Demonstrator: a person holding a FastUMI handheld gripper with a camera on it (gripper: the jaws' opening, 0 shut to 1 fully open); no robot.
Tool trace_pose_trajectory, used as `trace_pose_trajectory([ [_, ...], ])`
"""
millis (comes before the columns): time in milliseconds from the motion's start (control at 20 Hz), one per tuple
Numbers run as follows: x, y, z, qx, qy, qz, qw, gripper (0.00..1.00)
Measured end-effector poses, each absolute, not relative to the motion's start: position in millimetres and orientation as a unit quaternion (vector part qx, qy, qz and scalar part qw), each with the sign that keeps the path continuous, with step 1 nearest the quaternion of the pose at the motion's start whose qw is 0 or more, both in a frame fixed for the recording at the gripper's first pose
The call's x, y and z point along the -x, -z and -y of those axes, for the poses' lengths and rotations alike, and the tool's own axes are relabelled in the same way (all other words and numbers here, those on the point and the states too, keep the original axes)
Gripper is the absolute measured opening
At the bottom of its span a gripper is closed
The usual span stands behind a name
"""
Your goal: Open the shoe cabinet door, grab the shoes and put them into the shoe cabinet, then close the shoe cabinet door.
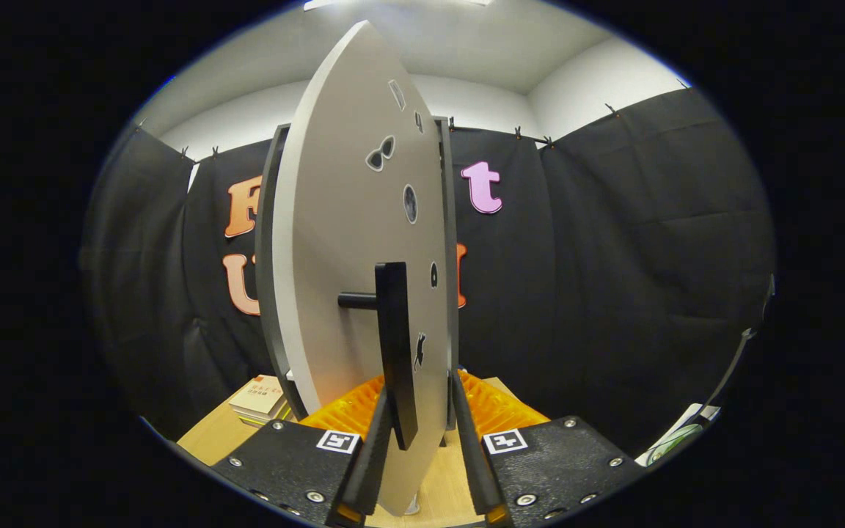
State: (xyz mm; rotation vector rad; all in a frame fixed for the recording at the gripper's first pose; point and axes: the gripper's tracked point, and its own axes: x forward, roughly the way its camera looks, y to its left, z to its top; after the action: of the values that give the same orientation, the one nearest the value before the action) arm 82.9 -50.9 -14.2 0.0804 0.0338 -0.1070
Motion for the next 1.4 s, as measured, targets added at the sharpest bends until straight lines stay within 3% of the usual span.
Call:
trace_pose_trajectory([
  [450, -85, 16, 64, -0.042, 0.091, -0.014, 0.995, 0.46],
  [600, -84, 16, 63, -0.045, 0.081, -0.017, 0.996, 0.44],
  [1200, -85, 16, 47, -0.077, 0.030, -0.019, 0.996, 0.51],
  [1400, -84, 17, 56, -0.063, 0.042, -0.019, 0.997, 0.51],
])
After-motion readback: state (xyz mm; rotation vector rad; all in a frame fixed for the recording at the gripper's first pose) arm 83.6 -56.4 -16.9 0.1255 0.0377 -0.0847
